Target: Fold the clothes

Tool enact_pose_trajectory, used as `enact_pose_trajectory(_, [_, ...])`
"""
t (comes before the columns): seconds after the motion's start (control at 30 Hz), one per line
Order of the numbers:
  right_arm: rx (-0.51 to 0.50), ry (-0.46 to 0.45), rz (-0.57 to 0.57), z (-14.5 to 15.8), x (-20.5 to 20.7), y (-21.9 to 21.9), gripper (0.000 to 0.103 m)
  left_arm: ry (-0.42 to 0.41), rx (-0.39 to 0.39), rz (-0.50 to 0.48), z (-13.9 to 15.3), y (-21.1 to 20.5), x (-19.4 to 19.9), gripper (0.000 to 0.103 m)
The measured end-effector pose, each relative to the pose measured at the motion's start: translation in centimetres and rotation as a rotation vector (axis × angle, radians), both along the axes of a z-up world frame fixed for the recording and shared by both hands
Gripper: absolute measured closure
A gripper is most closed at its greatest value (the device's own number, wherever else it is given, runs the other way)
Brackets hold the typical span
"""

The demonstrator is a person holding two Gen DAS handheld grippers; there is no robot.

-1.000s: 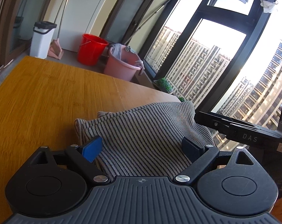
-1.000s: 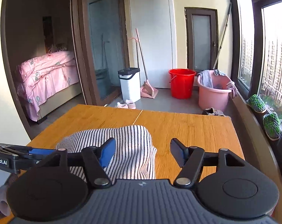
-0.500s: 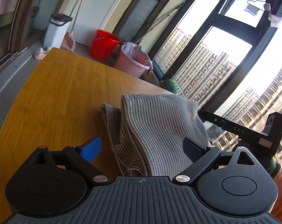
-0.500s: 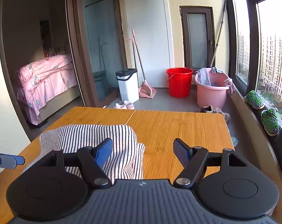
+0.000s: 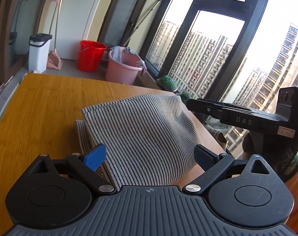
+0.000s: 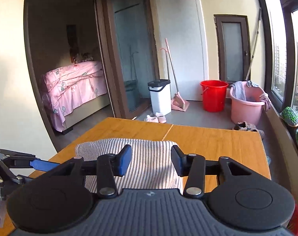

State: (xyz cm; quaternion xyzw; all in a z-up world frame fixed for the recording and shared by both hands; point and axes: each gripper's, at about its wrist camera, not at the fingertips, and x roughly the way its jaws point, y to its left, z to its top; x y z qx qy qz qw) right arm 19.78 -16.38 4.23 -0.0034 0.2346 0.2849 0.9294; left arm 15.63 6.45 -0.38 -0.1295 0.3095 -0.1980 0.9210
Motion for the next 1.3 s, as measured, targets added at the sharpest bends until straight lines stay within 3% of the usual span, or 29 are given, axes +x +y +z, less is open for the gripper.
enact_pose_trajectory(0.13, [-0.181,0.059,0.028,-3.0,3.3,4.1,0.055,0.000,-0.020,-0.046,0.2,-0.2,-0.6,0.003])
enact_pose_trajectory(0.17, [-0.187,0.054,0.016,-3.9,3.9,4.4,0.048,0.013,-0.047,-0.088,-0.2,-0.2,-1.0,0.003])
enact_pose_trajectory(0.27, [-0.114,0.096,-0.015,-4.3,4.9,3.7,0.046,0.095,-0.145,-0.202,-1.7,-1.3,-1.5,0.002])
enact_pose_trajectory(0.37, [-0.132,0.112,-0.020,-4.2,4.4,3.5,0.046,0.187,-0.210,-0.208,-4.0,-2.0,-0.8,0.002])
enact_pose_trajectory(0.53, [-0.138,0.172,-0.026,-3.6,3.1,2.3,0.044,0.252,-0.314,-0.040,-5.9,0.6,2.1,0.002])
enact_pose_trajectory(0.67, [-0.133,0.180,0.017,-3.0,1.5,1.6,0.042,0.206,-0.237,0.116,-5.7,3.6,3.9,0.002])
enact_pose_trajectory(0.77, [-0.148,0.106,0.051,-1.6,0.2,1.7,0.037,0.176,-0.203,0.201,-5.2,5.6,5.6,0.002])
enact_pose_trajectory(0.87, [-0.198,0.015,0.055,-0.4,0.4,1.9,0.018,0.155,-0.159,0.216,-4.4,6.0,6.4,0.002])
enact_pose_trajectory(0.97, [-0.231,0.060,0.062,-1.3,3.3,1.8,0.018,0.162,-0.171,0.176,-3.8,5.6,6.1,0.001])
enact_pose_trajectory(1.07, [-0.141,0.183,0.072,-3.4,7.3,0.3,0.006,0.196,-0.194,0.157,-4.0,4.8,5.5,0.000])
enact_pose_trajectory(1.17, [0.037,0.340,0.080,-5.6,9.6,-2.0,0.005,0.240,-0.221,0.149,-4.5,3.8,4.6,0.000])
enact_pose_trajectory(1.27, [0.146,0.418,0.093,-7.2,9.6,-3.4,0.008,0.235,-0.258,0.194,-4.3,4.2,3.5,0.000])
enact_pose_trajectory(1.3, [0.180,0.429,0.081,-7.4,8.8,-3.7,0.018,0.201,-0.250,0.199,-3.8,4.5,3.3,0.000])
